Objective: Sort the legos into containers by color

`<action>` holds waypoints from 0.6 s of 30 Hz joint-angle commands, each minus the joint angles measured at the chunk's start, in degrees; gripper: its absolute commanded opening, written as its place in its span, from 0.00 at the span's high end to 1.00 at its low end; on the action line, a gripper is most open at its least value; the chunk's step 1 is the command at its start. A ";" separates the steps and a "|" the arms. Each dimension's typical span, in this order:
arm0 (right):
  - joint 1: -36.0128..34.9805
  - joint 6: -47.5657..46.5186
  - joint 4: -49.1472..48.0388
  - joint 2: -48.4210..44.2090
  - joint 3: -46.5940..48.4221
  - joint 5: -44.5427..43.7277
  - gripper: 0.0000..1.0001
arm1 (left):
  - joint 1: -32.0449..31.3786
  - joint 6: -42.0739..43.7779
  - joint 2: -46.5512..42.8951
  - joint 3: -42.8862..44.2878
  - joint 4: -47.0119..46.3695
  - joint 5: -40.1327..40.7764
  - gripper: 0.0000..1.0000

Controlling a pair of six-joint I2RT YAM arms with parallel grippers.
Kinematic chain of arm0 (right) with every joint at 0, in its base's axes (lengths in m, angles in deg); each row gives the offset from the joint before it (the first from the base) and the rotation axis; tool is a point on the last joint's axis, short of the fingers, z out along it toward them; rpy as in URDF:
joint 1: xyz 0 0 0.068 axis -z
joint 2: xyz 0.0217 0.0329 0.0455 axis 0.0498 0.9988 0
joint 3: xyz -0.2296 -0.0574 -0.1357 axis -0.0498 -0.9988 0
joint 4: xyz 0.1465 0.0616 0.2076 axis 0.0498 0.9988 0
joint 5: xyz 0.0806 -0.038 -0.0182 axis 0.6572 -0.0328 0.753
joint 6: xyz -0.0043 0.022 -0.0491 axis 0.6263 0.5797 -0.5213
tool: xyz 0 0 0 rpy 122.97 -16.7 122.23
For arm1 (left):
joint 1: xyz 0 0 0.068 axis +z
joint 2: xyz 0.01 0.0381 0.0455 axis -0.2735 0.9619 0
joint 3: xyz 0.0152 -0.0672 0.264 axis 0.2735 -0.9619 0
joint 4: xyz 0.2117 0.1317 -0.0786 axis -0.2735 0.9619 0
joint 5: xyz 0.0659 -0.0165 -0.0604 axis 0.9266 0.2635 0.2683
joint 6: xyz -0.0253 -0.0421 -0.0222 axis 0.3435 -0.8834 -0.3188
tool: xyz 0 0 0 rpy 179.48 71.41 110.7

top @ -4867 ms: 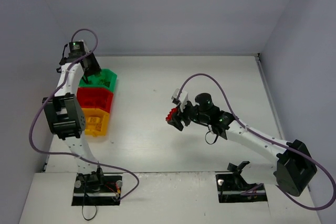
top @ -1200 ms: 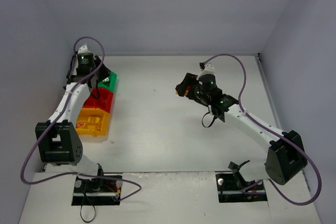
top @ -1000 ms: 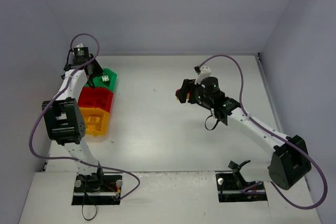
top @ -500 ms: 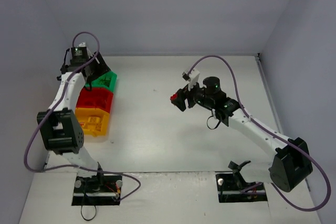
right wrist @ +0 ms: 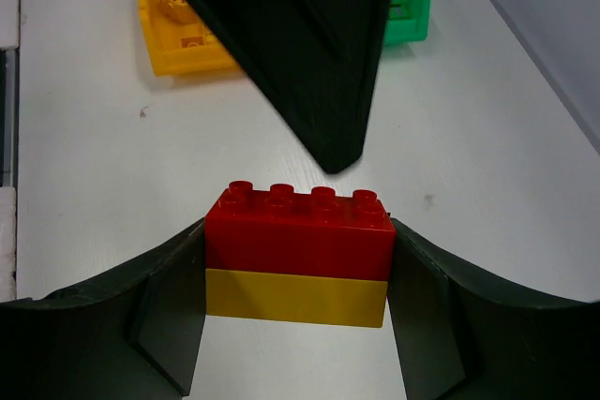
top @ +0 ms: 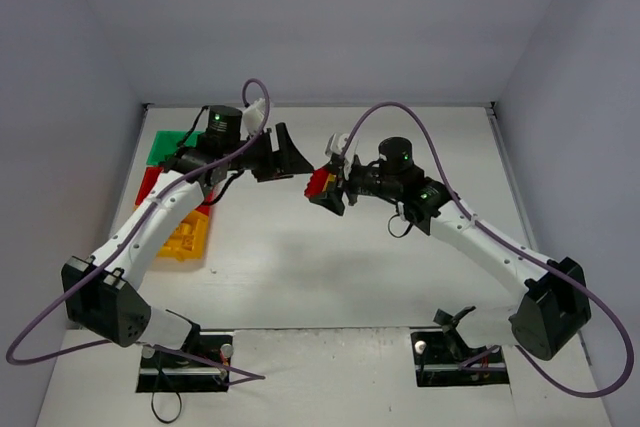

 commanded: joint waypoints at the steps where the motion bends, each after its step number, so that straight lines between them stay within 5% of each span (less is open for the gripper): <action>1: -2.11 -3.73 -2.17 0.50 4.26 3.34 0.89 | -3.69 -3.51 -2.57 0.73 -1.73 -1.69 0.36; 8: -4.48 -4.25 -1.82 1.55 5.41 1.94 0.89 | -6.26 -3.16 -3.54 0.03 -0.33 -0.55 0.36; 18: -4.92 -5.05 -1.56 0.67 4.45 -0.70 0.89 | -6.26 -1.06 -4.59 -1.03 4.69 1.48 0.58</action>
